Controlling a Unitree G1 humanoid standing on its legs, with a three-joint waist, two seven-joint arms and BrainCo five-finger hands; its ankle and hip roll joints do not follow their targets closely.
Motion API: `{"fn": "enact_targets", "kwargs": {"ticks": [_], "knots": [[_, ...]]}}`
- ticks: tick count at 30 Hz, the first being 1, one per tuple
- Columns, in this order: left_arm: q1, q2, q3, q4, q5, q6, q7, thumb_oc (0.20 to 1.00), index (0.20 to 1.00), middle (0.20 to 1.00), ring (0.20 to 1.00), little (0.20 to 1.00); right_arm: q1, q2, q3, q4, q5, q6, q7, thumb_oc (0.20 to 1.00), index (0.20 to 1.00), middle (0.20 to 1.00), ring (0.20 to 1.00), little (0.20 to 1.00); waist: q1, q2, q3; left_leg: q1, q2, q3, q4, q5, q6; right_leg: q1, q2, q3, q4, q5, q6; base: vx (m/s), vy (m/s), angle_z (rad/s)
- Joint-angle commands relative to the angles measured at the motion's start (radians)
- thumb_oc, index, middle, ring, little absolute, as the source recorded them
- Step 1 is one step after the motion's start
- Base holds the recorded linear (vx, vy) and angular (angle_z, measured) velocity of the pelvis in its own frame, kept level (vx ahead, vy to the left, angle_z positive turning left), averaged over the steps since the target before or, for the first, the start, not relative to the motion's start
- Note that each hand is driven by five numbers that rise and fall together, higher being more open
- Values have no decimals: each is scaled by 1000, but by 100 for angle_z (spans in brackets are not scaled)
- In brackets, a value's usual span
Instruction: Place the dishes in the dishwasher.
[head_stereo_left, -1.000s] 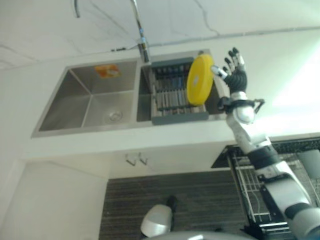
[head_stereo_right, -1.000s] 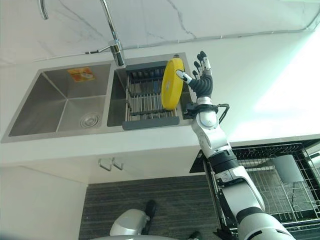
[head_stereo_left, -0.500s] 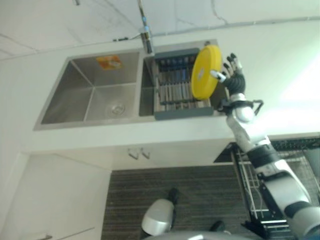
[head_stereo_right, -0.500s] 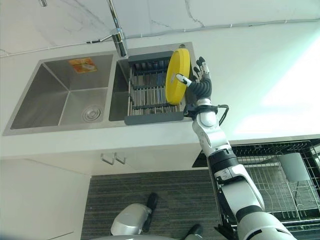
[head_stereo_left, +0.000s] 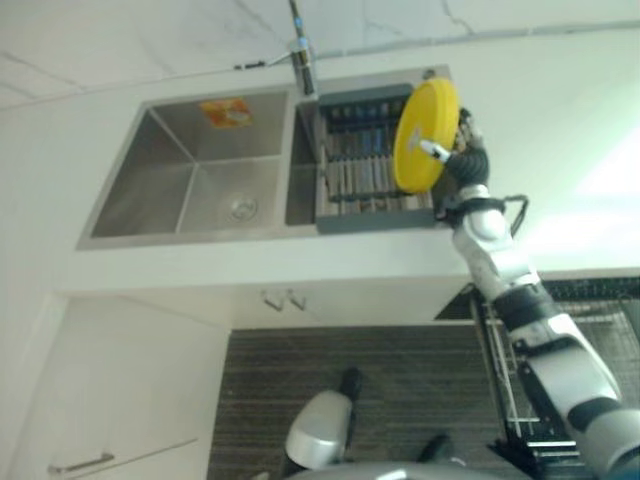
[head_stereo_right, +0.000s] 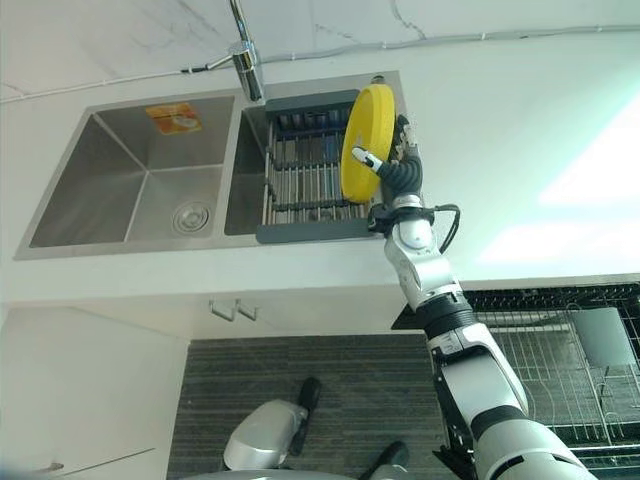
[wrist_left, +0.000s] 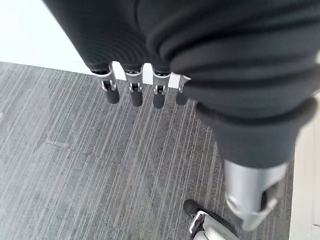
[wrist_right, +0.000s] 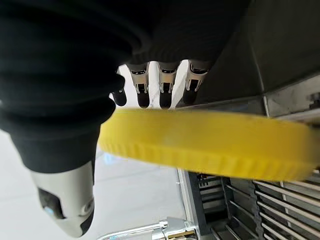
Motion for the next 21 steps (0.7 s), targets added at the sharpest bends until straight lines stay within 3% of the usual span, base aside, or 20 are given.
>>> {"fn": "enact_targets", "kwargs": {"ticks": [1,11,12,13,21], "knots": [[9,68,-99,29,23,7,10,1000,1000,1000,1000,1000,-95,-10,-4,14,12,-32,5,1000,1000,1000,1000,1000,32,9,-35,-17,43,12,-66,26,-19,-33,-99,47,147,-97,42,0,0,0],[1,73,-111,18,20,16,-2,1000,1000,1000,1000,1000,-141,-19,-5,57,-15,9,-12,1000,1000,1000,1000,1000,42,17,-17,-31,33,0,-58,29,-17,-41,-111,45,156,-92,44,-5,14,0],[0,73,-114,17,22,15,-2,1000,1000,1000,1000,1000,-142,-20,-6,63,-20,13,-23,492,492,492,492,492,43,18,-15,-33,32,1,-57,29,-17,-40,-113,44,157,-92,44,0,0,0],[-1,72,-116,13,23,16,-2,1000,1000,1000,1000,1000,-144,-22,-8,69,-25,20,-38,219,219,219,219,219,44,18,-12,-35,31,0,-55,28,-16,-41,-114,43,159,-91,44,0,0,0],[-9,77,-133,5,9,17,-17,1000,1000,1000,1000,1000,-209,-39,-6,154,-56,33,-86,200,200,200,200,200,58,29,3,-47,24,-9,-54,33,-15,-51,-123,42,167,-88,44,-4,9,4]]}}
